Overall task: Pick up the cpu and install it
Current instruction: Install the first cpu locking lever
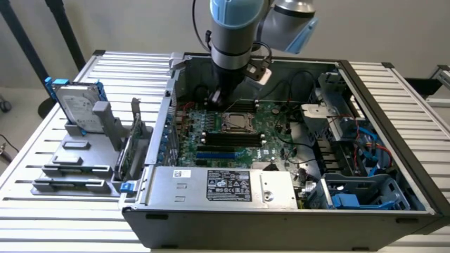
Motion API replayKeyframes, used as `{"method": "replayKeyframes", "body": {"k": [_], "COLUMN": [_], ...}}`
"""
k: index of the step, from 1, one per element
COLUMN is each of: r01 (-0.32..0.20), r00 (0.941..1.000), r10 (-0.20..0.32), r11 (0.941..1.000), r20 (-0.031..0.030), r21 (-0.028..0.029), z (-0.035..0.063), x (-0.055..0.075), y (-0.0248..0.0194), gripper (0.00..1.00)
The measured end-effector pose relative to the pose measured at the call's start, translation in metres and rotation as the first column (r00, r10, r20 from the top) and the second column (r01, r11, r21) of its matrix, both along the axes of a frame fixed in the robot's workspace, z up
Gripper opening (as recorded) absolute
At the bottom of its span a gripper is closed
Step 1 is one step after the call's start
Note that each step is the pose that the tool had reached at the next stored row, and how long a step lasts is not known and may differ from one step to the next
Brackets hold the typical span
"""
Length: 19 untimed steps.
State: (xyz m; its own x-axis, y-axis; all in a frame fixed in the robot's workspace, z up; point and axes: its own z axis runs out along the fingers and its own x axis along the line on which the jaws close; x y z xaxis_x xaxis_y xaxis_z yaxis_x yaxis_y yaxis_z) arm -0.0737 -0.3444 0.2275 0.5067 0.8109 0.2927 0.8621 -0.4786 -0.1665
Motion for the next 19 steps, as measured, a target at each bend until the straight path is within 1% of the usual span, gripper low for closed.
{"method": "replayKeyframes", "body": {"k": [4, 8, 10, 14, 17, 19], "r01": [0.007, 0.015, 0.019, 0.024, 0.03, 0.033], "r00": [1.0, 0.9999, 0.9998, 0.9997, 0.9996, 0.9994], "r10": [-0.007, -0.015, -0.019, -0.024, -0.03, -0.033], "r11": [1.0, 0.9998, 0.9997, 0.9994, 0.9989, 0.9985], "r20": [0.0002, 0.0005, 0.0005, 0.0009, 0.0011, 0.0014], "r21": [-0.0014, -0.0086, -0.0141, -0.0242, -0.037, -0.043], "z": [-0.0072, -0.0129, -0.015, -0.0195, -0.022, -0.0222], "x": [0.0, 0.0, 0.0, 0.0, 0.0, 0.0], "y": [0.0014, 0.0026, 0.004, 0.0085, 0.0104, 0.011], "gripper": [0.11, 0.11, 0.11, 0.11, 0.11, 0.11]}}
